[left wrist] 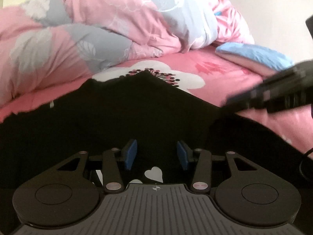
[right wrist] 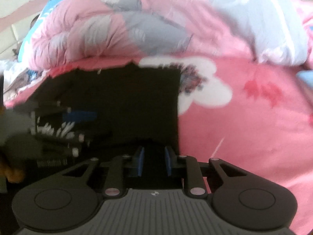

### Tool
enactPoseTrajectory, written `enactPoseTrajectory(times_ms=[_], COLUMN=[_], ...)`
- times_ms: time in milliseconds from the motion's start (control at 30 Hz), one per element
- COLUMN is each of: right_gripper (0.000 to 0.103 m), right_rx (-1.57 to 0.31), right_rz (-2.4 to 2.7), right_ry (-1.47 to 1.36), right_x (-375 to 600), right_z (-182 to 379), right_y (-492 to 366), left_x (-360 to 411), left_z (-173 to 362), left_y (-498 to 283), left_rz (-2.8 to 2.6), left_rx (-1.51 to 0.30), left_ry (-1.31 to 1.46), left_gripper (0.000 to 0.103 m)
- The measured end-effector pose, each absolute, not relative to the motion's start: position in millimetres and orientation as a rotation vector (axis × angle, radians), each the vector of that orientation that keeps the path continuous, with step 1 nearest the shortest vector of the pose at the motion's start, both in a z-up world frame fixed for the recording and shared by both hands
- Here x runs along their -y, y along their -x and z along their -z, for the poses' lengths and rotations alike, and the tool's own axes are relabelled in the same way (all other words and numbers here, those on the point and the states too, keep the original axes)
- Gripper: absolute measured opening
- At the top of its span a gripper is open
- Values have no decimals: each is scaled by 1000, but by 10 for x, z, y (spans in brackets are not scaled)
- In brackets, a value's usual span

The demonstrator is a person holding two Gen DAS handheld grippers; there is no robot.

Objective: Fold clothes
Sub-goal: 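Open the left gripper to release the folded edge onto the shirt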

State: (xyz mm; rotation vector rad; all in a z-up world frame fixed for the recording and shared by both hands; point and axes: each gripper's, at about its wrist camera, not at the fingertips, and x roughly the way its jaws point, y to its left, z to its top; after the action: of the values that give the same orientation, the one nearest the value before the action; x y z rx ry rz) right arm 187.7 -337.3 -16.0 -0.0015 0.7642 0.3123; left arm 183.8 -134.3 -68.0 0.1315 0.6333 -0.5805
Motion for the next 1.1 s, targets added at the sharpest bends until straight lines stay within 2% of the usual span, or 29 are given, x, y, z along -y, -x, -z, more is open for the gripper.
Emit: enactPoseTrajectory(times_ms=[167, 233, 300, 467, 633, 833, 967, 1100], right_gripper=[23, 23, 23, 23, 21, 20, 19, 18], right_rx=[-719, -805, -817, -765, -853, -828, -856, -837], right_rz=[-284, -269, -267, -236, -228, -217, -173, -107], right_ry=[9, 48, 36, 19, -1, -84, -97, -183], right_x=[3248, 3180, 3184, 3134, 3033, 3091, 3090, 3253], right_z=[163, 429, 476, 197, 570, 362, 541, 463], right_y=[-2214, -2407, -2448, -2722, -3339, -3488, -3881, -4029], left_x=[1273, 1288, 1295, 1251, 1231, 1224, 1231, 1227], left_z=[696, 702, 711, 725, 724, 739, 737, 737], left_y=[-1843, -1824, -1806, -1836, -1845, -1839, -1824, -1823], left_rz=[588, 586, 584, 594, 596, 599, 597, 597], left_rx=[-645, -640, -631, -630, -632, -626, -623, -624], left_ry=[-60, -67, -72, -41, -22, -12, -12, -5], left_gripper=[47, 47, 47, 48, 48, 48, 48, 48])
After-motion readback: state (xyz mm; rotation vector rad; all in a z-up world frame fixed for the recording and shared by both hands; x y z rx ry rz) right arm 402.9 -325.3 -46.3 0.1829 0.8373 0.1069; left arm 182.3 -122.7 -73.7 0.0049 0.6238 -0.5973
